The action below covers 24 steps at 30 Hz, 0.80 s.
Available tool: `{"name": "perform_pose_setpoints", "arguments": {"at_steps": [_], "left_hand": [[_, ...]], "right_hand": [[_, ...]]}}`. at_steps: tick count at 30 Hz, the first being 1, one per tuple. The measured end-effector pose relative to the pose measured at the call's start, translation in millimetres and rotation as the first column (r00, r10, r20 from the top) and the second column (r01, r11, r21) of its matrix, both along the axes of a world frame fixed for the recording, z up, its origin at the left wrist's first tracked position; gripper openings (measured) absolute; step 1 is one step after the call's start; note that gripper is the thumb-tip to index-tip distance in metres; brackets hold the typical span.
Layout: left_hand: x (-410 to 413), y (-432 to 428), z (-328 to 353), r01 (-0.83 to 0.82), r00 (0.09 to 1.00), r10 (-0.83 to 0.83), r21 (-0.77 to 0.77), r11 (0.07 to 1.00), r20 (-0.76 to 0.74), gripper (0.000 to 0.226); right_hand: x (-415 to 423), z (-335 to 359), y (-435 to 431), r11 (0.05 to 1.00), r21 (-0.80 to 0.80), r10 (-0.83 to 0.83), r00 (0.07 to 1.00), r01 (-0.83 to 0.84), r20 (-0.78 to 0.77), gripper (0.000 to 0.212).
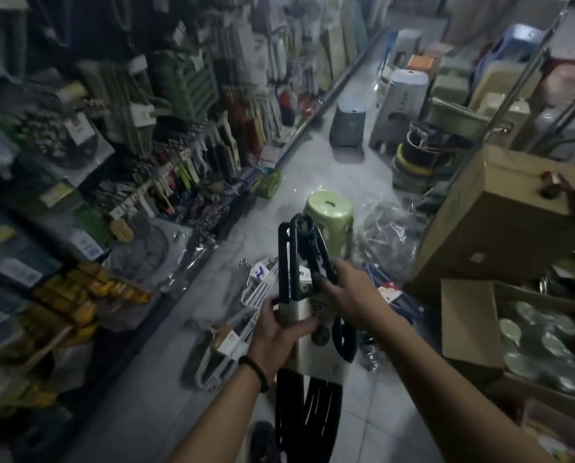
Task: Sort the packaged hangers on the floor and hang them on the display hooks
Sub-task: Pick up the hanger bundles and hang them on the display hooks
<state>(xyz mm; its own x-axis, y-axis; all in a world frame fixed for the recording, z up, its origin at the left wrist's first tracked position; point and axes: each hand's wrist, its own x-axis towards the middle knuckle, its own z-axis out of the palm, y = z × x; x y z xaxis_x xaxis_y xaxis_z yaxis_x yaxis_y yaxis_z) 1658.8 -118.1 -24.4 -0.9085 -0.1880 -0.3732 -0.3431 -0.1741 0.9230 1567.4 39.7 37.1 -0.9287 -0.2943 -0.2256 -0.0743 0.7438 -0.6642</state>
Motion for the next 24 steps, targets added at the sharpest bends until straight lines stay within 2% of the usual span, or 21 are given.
{"name": "perform_pose_setpoints", "arguments": {"at_steps": [2,6,10,14,18,22,24], "left_hand": [[-14.3,-7.9,3.4,0.029,1.000,-0.029,0.016,0.999,-0.002,0.062],[-54.2,-15.8,13.5,0.126,0.991,-0.124,0.047,0.991,-0.057,0.062],[-101.9,-9.2,32.3,0.224,0.966,-0.218,0.030,0.974,-0.141,0.063],[-143.4,12.9,41.5,0.189,0.959,-0.210,-0.118,0.975,-0.193,0.055],[-187.0,42.2,46.9,0.145,0.964,-0.184,-0.202,0.969,-0.192,0.050],[-234.6,78.9,36.1,0.122,0.973,-0.176,-0.319,0.940,-0.149,0.047],[-263.3,98.7,32.6,0.096,0.982,-0.149,-0.369,0.924,-0.116,0.047]], "right_hand": [[-12.9,0.8,-11.3,0.999,-0.046,-0.001,0.997,0.005,0.076,0.040],[-50.7,11.1,-12.6,0.951,-0.271,-0.093,0.973,0.150,0.212,0.041],[-90.0,34.6,-2.7,0.854,-0.441,-0.213,0.960,0.274,0.182,0.021],[-121.2,39.6,7.2,0.872,-0.411,-0.252,0.964,0.266,0.090,0.020],[-159.2,27.1,28.6,0.881,-0.381,-0.297,0.955,0.280,0.013,0.013],[-206.6,11.8,57.7,0.872,-0.417,-0.261,0.964,0.255,0.042,0.008],[-240.5,3.0,75.7,0.878,-0.419,-0.225,0.972,0.231,0.063,0.015]]}}
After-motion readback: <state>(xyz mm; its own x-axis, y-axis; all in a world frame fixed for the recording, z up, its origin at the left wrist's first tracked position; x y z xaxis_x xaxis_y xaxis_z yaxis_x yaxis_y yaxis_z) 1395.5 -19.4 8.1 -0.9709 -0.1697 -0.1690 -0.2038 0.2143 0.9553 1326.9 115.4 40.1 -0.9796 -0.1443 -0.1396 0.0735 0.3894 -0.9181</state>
